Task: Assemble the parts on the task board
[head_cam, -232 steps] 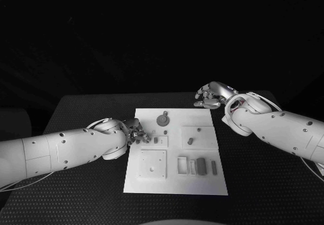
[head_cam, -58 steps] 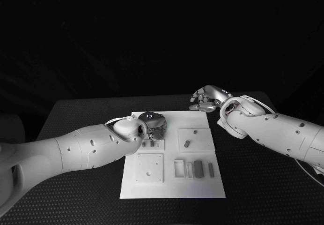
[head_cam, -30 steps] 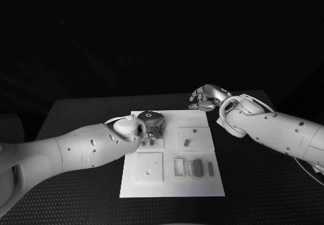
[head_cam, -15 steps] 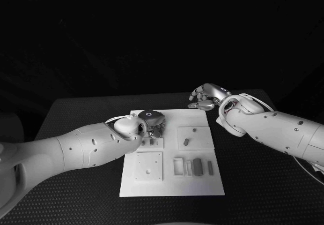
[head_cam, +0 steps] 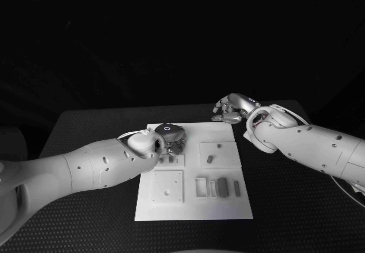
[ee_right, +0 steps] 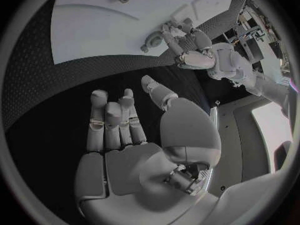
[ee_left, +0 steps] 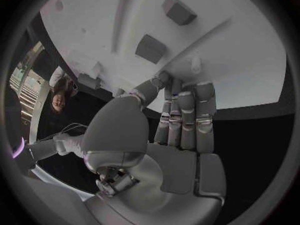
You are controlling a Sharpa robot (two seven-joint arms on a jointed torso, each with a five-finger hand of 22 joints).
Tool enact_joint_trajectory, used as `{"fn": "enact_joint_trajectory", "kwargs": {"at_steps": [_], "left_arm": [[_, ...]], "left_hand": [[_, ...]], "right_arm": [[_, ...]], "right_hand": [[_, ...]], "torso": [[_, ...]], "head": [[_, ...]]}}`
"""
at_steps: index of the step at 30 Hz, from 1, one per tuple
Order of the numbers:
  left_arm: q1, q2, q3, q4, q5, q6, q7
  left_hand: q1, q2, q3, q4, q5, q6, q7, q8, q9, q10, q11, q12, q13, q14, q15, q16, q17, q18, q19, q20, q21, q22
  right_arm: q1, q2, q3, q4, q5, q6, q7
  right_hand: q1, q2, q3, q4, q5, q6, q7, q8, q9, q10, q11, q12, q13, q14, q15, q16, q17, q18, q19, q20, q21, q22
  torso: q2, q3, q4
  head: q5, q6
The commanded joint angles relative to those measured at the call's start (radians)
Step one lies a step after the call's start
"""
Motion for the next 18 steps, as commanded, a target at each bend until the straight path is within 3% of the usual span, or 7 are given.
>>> {"fn": "enact_joint_trajectory", "kwargs": {"at_steps": [1,10,12,17,18], "left_arm": [[-0.007,-0.008,-0.005,0.001,0.024,-0.028,0.024],[-0.008,-0.028,-0.004,0.009,0.108,-0.131,0.067],[-0.008,-0.034,-0.003,0.014,0.118,-0.129,0.074],[-0.007,-0.063,0.007,0.034,0.161,-0.144,0.088],[-0.007,-0.065,0.014,0.035,0.171,-0.144,0.089]], "left_hand": [[0.014,0.013,0.015,0.005,-0.001,0.014,0.000,0.006,0.008,0.013,-0.002,0.006,0.006,0.013,-0.003,0.007,-0.002,0.100,0.008,-0.007,0.008,0.023],[0.008,0.013,0.024,0.004,-0.001,0.023,-0.005,0.009,0.011,0.025,-0.007,0.005,0.013,0.027,-0.008,0.013,-0.003,0.099,0.020,-0.014,0.021,0.023],[0.008,0.013,0.024,0.004,-0.001,0.024,-0.005,0.009,0.011,0.026,-0.008,0.004,0.013,0.028,-0.008,0.014,-0.004,0.099,0.021,-0.015,0.022,0.023],[0.005,0.015,0.026,0.005,-0.001,0.025,-0.005,0.010,0.011,0.027,-0.008,0.003,0.014,0.030,-0.009,0.014,-0.004,0.099,0.022,-0.016,0.023,0.023],[0.005,0.015,0.026,0.005,-0.001,0.025,-0.005,0.010,0.011,0.027,-0.008,0.003,0.014,0.030,-0.009,0.014,-0.004,0.099,0.022,-0.016,0.023,0.023]], "right_arm": [[0.000,0.000,0.000,0.002,-0.003,0.004,0.008],[0.000,-0.001,0.000,0.002,-0.003,0.004,0.008],[0.000,-0.002,0.000,0.002,-0.003,0.004,0.008],[0.000,-0.004,0.000,0.002,-0.003,0.004,0.007],[0.000,-0.004,0.000,0.002,-0.003,0.004,0.007]], "right_hand": [[-0.005,0.002,-0.001,0.007,-0.002,0.003,0.007,-0.004,-0.001,-0.003,0.006,0.006,-0.001,-0.002,-0.003,0.004,-0.001,0.013,0.002,-0.004,-0.003,0.017],[-0.005,0.002,-0.001,0.007,-0.002,0.003,0.007,-0.003,-0.001,-0.002,0.006,0.007,-0.001,-0.002,-0.003,0.004,-0.002,0.013,0.002,-0.004,-0.003,0.017],[-0.005,0.002,-0.001,0.007,-0.002,0.003,0.007,-0.003,-0.001,-0.002,0.006,0.007,-0.001,-0.002,-0.003,0.004,-0.002,0.013,0.002,-0.004,-0.003,0.017],[-0.004,0.002,-0.001,0.007,-0.002,0.003,0.007,-0.003,-0.001,-0.002,0.006,0.007,-0.001,-0.002,-0.003,0.004,-0.002,0.013,0.002,-0.004,-0.003,0.017],[-0.004,0.002,-0.001,0.007,-0.002,0.003,0.007,-0.003,-0.001,-0.002,0.006,0.007,-0.001,-0.002,-0.003,0.004,-0.002,0.013,0.002,-0.004,-0.003,0.017]], "torso": [[0.000,-0.0002,0.0004],[0.000,-0.0005,0.0000],[0.000,-0.0005,0.0003],[-0.001,-0.0001,0.0001],[-0.001,0.0001,0.0003]], "head": [[0.000,0.002],[0.001,0.004],[0.001,0.005],[0.000,0.007],[0.001,0.008]]}}
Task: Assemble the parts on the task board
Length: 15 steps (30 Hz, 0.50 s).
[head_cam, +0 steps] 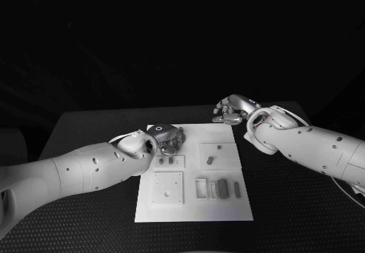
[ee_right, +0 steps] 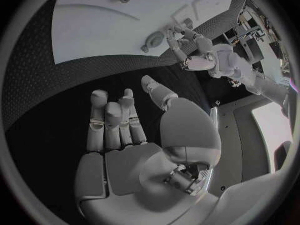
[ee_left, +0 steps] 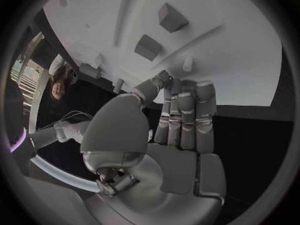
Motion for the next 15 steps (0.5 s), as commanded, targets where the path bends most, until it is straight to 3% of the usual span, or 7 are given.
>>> {"fn": "enact_joint_trajectory", "kwargs": {"at_steps": [1,10,15], "left_arm": [[0.001,-0.008,0.016,0.009,0.078,-0.046,0.038],[0.003,-0.067,0.053,0.072,0.136,0.001,0.026],[0.013,-0.106,0.055,0.098,0.134,0.038,0.010]], "left_hand": [[-0.004,0.011,0.006,-0.001,0.003,0.012,0.005,0.006,0.000,0.006,-0.001,0.001,0.002,0.007,-0.003,0.004,-0.001,0.115,0.004,-0.001,0.004,0.023],[-0.005,0.012,0.007,-0.001,0.003,0.012,0.005,0.006,0.000,0.007,-0.002,0.000,0.003,0.009,-0.004,0.004,-0.002,0.115,0.005,-0.002,0.005,0.023],[-0.006,0.011,0.007,-0.002,0.003,0.012,0.005,0.006,0.000,0.007,-0.002,0.000,0.003,0.009,-0.004,0.004,-0.002,0.115,0.005,-0.002,0.006,0.023]], "right_arm": [[0.000,-0.001,0.000,0.002,-0.003,0.004,0.007],[0.000,-0.007,0.000,0.004,-0.003,0.007,0.006],[0.000,-0.012,0.000,0.005,-0.003,0.008,0.005]], "right_hand": [[-0.004,0.002,-0.001,0.007,-0.002,-0.001,0.006,-0.004,-0.001,-0.002,0.006,0.007,-0.001,-0.002,-0.003,0.004,-0.002,0.013,0.002,-0.004,-0.003,0.017],[-0.004,0.002,-0.001,0.007,-0.002,-0.001,0.006,-0.004,-0.001,-0.002,0.006,0.007,-0.002,-0.002,-0.003,0.004,-0.002,0.013,0.003,-0.004,-0.003,0.017],[-0.004,0.002,-0.001,0.007,-0.002,0.000,0.006,-0.004,-0.001,-0.002,0.006,0.007,-0.002,-0.002,-0.003,0.005,-0.002,0.013,0.003,-0.004,-0.003,0.017]], "torso": [[-0.001,0.0005,0.0003],[-0.001,-0.0004,0.0018],[-0.002,0.0000,0.0036]], "head": [[0.001,0.003],[0.001,0.008],[0.001,0.008]]}}
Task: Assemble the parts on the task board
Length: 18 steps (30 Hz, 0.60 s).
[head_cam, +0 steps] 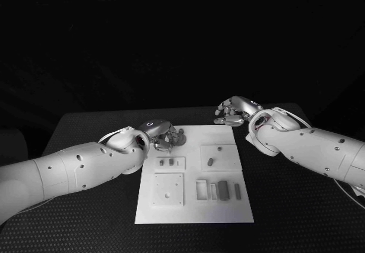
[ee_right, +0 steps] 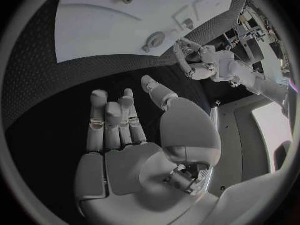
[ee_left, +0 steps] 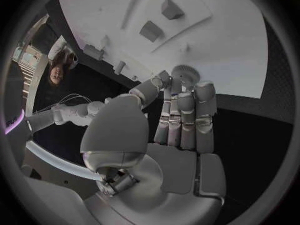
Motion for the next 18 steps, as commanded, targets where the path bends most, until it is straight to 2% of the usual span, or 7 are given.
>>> {"fn": "enact_joint_trajectory", "kwargs": {"at_steps": [1,5,10,18], "left_arm": [[0.005,-0.016,0.000,0.017,0.023,0.058,-0.010],[0.005,-0.027,0.000,0.020,0.007,0.099,0.000],[0.005,-0.032,0.000,0.010,0.000,0.096,0.004],[0.004,-0.033,-0.002,-0.004,-0.027,0.103,0.009]], "left_hand": [[-0.001,0.006,0.007,-0.002,0.002,0.013,0.004,0.003,0.002,0.007,-0.002,0.001,0.001,0.006,0.000,0.004,-0.001,0.115,0.004,-0.004,0.006,0.023],[-0.001,0.006,0.007,-0.002,0.002,0.013,0.004,0.003,0.002,0.008,-0.002,0.001,0.001,0.006,-0.001,0.004,-0.001,0.115,0.004,-0.004,0.006,0.023],[-0.001,0.007,0.008,-0.002,0.003,0.013,0.004,0.003,0.002,0.008,-0.002,0.000,0.002,0.006,-0.001,0.004,-0.002,0.115,0.004,-0.004,0.007,0.023],[-0.001,0.007,0.008,-0.003,0.002,0.014,0.004,0.003,0.003,0.009,-0.002,0.000,0.003,0.006,-0.001,0.004,-0.002,0.114,0.003,-0.005,0.008,0.023]], "right_arm": [[0.000,-0.001,0.000,0.003,-0.003,0.007,0.006],[0.000,-0.001,0.000,0.002,-0.003,0.007,0.006],[0.000,-0.002,0.000,0.002,-0.003,0.008,0.006],[0.000,-0.002,0.000,0.003,-0.003,0.008,0.006]], "right_hand": [[-0.004,0.002,-0.002,0.007,-0.002,-0.002,0.006,-0.004,-0.001,-0.002,0.006,0.003,-0.002,-0.002,-0.003,0.005,-0.002,0.013,0.003,-0.004,-0.003,0.017],[-0.004,0.002,-0.002,0.007,-0.002,-0.002,0.006,-0.004,-0.001,-0.002,0.006,0.003,-0.002,-0.002,-0.003,0.005,-0.002,0.013,0.003,-0.004,-0.003,0.017],[-0.004,0.002,-0.001,0.006,-0.002,-0.001,0.006,-0.004,-0.001,-0.002,0.006,0.003,-0.002,-0.002,-0.003,0.005,-0.002,0.013,0.003,-0.004,-0.003,0.017],[-0.004,0.002,-0.001,0.007,-0.002,-0.001,0.006,-0.004,-0.001,-0.002,0.006,0.004,-0.002,-0.002,-0.003,0.005,-0.002,0.013,0.003,-0.004,-0.003,0.017]], "torso": [[0.000,-0.0001,0.0014],[0.000,-0.0009,0.0019],[0.001,-0.0025,0.0023],[0.001,-0.0008,-0.0001]], "head": [[0.001,0.000],[0.002,0.000],[0.003,-0.001],[0.005,-0.003]]}}
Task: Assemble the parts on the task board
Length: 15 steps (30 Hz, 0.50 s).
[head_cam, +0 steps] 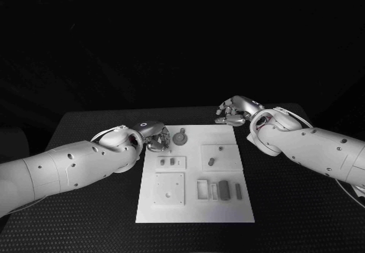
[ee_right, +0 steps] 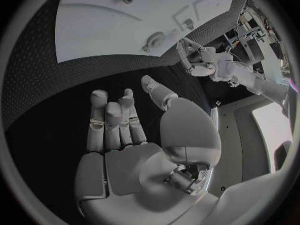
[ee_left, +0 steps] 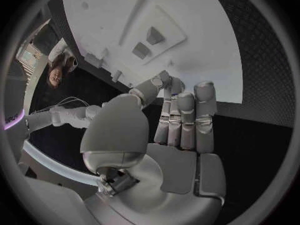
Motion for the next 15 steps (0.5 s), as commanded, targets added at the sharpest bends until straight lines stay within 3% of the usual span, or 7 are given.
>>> {"fn": "enact_joint_trajectory", "kwargs": {"at_steps": [1,15], "left_arm": [[0.000,0.006,-0.001,-0.006,-0.018,0.025,0.013],[-0.006,0.024,-0.007,-0.026,-0.018,0.026,0.018]], "left_hand": [[-0.001,0.008,0.006,0.000,0.003,0.011,0.006,0.004,0.002,0.006,0.001,0.003,0.002,0.006,-0.001,0.004,-0.001,0.115,0.003,-0.005,0.004,0.023],[-0.003,0.008,0.007,0.000,0.002,0.012,0.006,0.004,0.002,0.007,0.001,0.002,0.003,0.006,-0.001,0.005,-0.001,0.114,0.003,-0.005,0.005,0.023]], "right_arm": [[0.000,-0.001,0.000,0.002,-0.004,0.007,0.006],[0.000,0.002,0.001,0.001,-0.004,0.007,0.007]], "right_hand": [[-0.004,0.002,-0.001,0.007,-0.002,-0.002,0.008,-0.004,-0.001,-0.002,0.006,0.004,-0.001,-0.003,-0.005,0.005,-0.001,0.013,0.003,-0.004,-0.003,0.017],[-0.004,0.002,-0.002,0.007,-0.002,-0.002,0.008,-0.004,-0.001,-0.002,0.006,0.004,-0.002,-0.003,-0.005,0.005,-0.001,0.013,0.003,-0.005,-0.003,0.017]], "torso": [[0.001,0.0011,-0.0017],[0.001,0.0022,-0.0030]], "head": [[0.001,-0.001],[0.000,-0.004]]}}
